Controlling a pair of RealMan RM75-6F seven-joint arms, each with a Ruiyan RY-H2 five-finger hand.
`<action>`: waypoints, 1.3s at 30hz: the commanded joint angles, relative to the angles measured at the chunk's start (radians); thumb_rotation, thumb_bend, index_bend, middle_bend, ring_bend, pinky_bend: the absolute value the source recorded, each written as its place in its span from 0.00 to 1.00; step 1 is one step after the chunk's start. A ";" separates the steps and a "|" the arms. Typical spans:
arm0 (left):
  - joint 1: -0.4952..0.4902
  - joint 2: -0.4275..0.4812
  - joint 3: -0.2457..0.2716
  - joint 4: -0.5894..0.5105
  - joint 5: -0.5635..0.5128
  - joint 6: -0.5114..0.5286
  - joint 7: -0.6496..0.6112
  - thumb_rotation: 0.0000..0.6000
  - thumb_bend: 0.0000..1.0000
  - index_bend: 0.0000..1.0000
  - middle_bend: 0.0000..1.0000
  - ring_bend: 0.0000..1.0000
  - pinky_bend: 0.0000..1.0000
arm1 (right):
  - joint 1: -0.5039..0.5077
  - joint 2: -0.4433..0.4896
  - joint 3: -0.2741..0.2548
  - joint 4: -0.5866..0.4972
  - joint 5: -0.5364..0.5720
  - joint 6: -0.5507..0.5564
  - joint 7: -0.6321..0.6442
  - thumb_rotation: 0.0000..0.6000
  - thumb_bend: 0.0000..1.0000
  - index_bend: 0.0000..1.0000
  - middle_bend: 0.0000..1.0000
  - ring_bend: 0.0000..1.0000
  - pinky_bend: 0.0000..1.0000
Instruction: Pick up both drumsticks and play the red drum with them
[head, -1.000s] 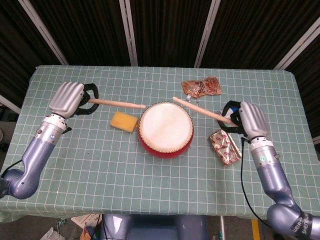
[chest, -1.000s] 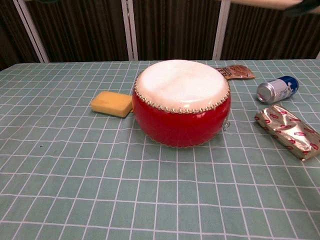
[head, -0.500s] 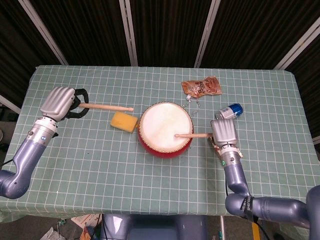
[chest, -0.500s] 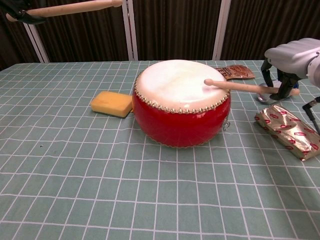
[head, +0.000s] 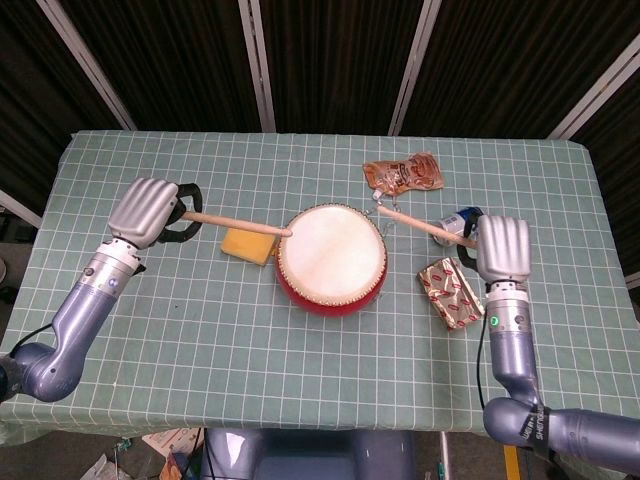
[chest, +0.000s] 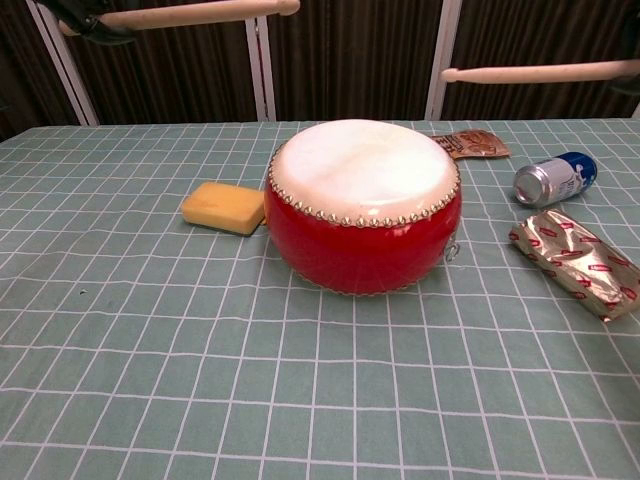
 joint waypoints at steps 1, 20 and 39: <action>-0.025 -0.027 -0.034 -0.041 -0.026 0.053 0.035 1.00 0.50 0.77 1.00 1.00 1.00 | -0.056 0.052 0.006 -0.035 -0.044 -0.003 0.070 1.00 0.58 0.99 1.00 1.00 1.00; -0.285 -0.350 -0.005 0.202 -0.315 0.008 0.384 1.00 0.51 0.77 1.00 1.00 1.00 | -0.140 0.101 0.012 0.038 -0.066 -0.127 0.235 1.00 0.58 0.99 1.00 1.00 1.00; -0.407 -0.238 -0.051 0.087 -0.657 0.133 0.546 1.00 0.52 0.78 1.00 1.00 1.00 | -0.195 0.112 0.039 0.053 -0.110 -0.141 0.274 1.00 0.58 0.99 1.00 1.00 1.00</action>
